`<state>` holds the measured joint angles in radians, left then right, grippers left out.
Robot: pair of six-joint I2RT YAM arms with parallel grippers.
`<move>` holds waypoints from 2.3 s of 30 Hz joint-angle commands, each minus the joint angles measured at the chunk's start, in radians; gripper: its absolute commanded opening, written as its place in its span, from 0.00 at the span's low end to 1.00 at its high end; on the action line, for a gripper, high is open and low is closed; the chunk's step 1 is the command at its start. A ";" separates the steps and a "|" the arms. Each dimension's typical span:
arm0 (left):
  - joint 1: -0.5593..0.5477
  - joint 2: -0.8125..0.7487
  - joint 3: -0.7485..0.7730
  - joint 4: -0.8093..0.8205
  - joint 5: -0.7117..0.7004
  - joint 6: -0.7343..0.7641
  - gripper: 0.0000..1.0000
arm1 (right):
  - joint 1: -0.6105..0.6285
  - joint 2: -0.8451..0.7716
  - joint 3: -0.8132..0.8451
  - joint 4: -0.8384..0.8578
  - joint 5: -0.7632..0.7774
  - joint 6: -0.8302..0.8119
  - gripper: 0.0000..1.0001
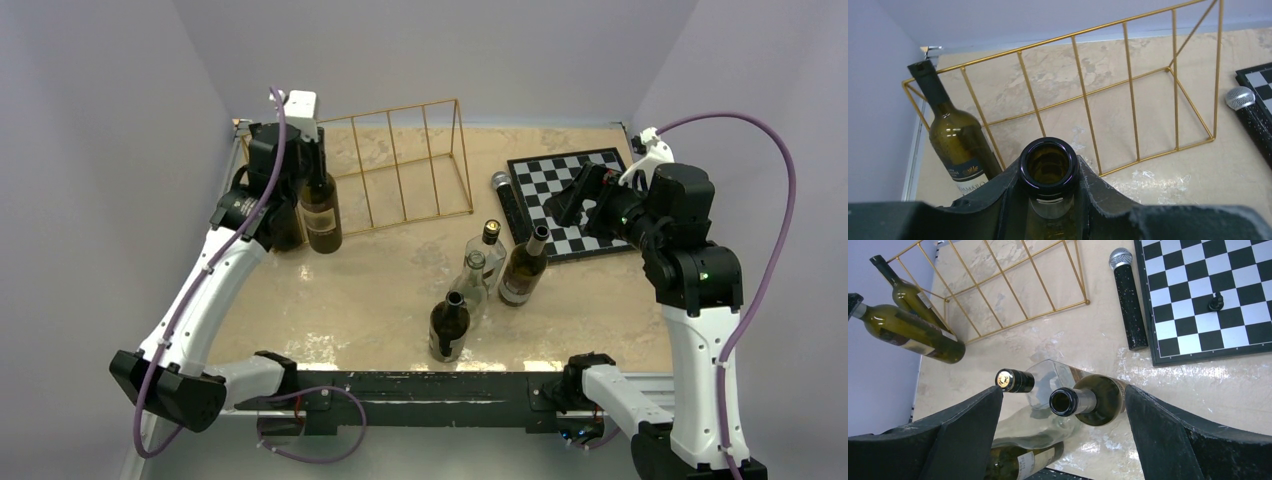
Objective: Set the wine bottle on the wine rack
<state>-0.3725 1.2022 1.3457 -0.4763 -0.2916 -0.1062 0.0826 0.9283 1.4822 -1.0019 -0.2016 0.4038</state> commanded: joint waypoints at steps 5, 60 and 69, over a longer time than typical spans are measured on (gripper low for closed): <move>0.131 0.051 0.077 0.107 0.082 -0.120 0.00 | -0.005 -0.005 0.005 0.028 -0.005 0.001 0.97; 0.293 0.438 0.218 0.055 0.047 -0.155 0.19 | -0.007 -0.009 -0.008 0.011 0.092 -0.043 0.98; 0.301 0.512 0.247 0.064 0.020 -0.166 0.30 | -0.007 -0.029 -0.005 -0.008 0.097 -0.032 0.98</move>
<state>-0.0841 1.6745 1.5570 -0.4229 -0.2512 -0.2489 0.0818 0.9154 1.4673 -1.0111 -0.1192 0.3752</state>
